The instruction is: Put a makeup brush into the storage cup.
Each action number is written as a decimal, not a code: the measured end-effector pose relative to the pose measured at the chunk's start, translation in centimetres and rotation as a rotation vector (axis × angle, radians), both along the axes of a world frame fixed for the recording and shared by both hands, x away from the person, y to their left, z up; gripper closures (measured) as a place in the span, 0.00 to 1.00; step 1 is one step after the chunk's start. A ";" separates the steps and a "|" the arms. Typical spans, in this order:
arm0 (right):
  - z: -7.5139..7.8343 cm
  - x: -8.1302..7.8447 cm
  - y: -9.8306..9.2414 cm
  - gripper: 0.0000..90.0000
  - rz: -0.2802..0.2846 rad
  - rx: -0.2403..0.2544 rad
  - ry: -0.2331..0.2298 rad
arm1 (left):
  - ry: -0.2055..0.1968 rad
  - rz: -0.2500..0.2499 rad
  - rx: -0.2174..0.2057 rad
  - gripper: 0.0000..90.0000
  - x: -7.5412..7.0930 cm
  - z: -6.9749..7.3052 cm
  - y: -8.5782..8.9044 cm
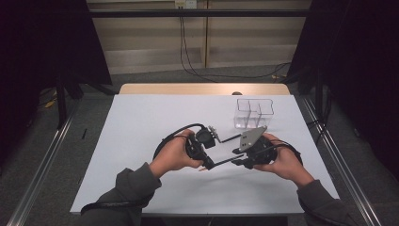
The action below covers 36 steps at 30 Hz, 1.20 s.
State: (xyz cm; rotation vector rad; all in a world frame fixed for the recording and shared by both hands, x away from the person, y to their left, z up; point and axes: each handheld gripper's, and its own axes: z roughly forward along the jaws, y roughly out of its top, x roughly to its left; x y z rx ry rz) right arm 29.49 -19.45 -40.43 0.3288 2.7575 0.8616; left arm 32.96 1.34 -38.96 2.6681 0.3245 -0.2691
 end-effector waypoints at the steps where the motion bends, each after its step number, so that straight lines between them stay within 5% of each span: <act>1: 0.0 0.0 0.0 0.73 -0.004 -0.008 -0.002 | 0.004 0.001 0.000 0.93 0.0 0.0 0.0; 18: -0.5 -0.5 0.6 0.88 0.028 -0.086 -0.006 | 0.050 0.009 -0.038 0.93 1.0 0.5 0.1; 24: -0.8 -0.8 0.8 0.94 0.059 -0.109 0.005 | 0.041 0.040 -0.074 0.91 1.6 0.6 0.5; 30: -1.0 -0.7 0.7 0.95 0.068 -0.076 0.013 | 0.045 0.077 -0.132 0.90 2.1 0.7 1.0; 36: -1.1 -0.6 0.6 0.95 0.054 -0.082 0.015 | 0.050 0.117 -0.188 0.79 2.5 0.8 1.3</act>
